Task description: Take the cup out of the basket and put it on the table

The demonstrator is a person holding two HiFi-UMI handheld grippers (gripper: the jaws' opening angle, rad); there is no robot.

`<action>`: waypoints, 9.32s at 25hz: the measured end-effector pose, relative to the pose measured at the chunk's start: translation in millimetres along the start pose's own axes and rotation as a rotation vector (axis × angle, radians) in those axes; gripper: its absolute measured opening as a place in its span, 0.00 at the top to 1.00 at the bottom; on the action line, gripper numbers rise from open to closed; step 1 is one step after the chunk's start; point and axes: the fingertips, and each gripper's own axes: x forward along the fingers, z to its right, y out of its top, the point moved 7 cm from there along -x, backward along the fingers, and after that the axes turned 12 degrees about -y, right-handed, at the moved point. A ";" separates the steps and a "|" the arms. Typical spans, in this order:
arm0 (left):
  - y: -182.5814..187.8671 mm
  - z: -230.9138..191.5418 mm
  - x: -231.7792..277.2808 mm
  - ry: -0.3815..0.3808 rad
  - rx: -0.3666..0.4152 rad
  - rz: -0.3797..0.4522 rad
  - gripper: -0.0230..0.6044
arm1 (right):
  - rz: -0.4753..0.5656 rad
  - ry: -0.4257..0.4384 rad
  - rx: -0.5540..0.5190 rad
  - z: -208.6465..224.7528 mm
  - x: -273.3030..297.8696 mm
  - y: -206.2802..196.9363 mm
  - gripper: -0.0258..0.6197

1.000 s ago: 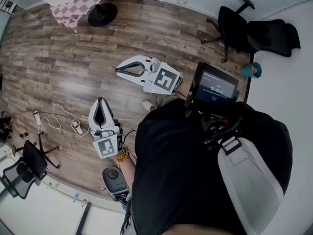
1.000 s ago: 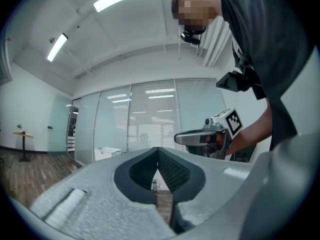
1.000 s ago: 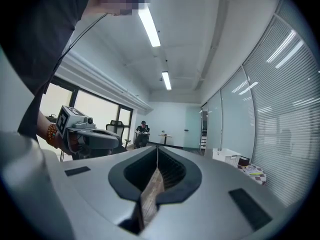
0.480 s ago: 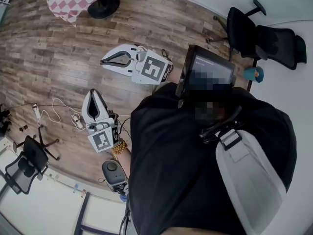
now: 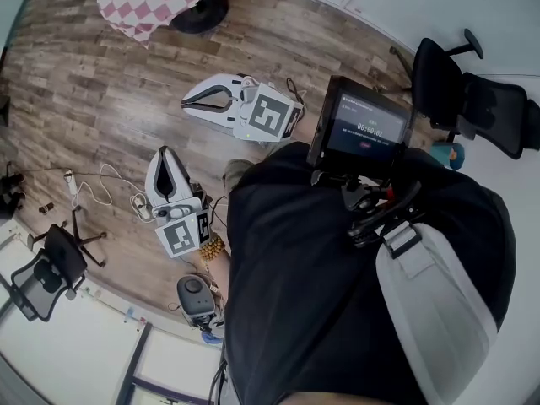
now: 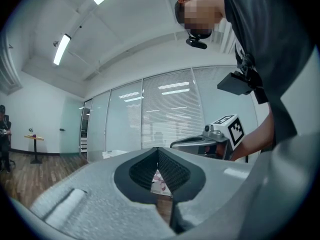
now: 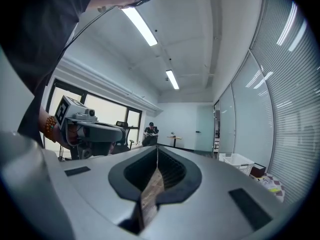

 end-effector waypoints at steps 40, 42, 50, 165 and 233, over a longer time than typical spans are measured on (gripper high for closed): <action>-38.0 -385.6 83.5 -0.129 -0.025 -0.041 0.95 | -0.046 -0.012 -0.016 88.8 387.6 7.7 0.94; -41.0 -395.8 88.5 -0.147 -0.024 -0.051 0.95 | -0.068 -0.011 -0.031 92.5 392.8 5.3 0.94; -53.5 -420.4 116.0 -0.127 -0.034 -0.031 0.95 | -0.130 0.009 -0.070 127.2 418.9 -18.9 0.94; -53.9 -751.7 367.3 -0.406 -0.010 -0.107 0.95 | -0.563 -0.255 -0.477 534.6 667.7 -38.8 0.92; -161.1 -733.5 415.6 -0.730 -0.079 -0.296 0.95 | -0.373 -0.486 0.252 340.3 582.7 -170.1 0.92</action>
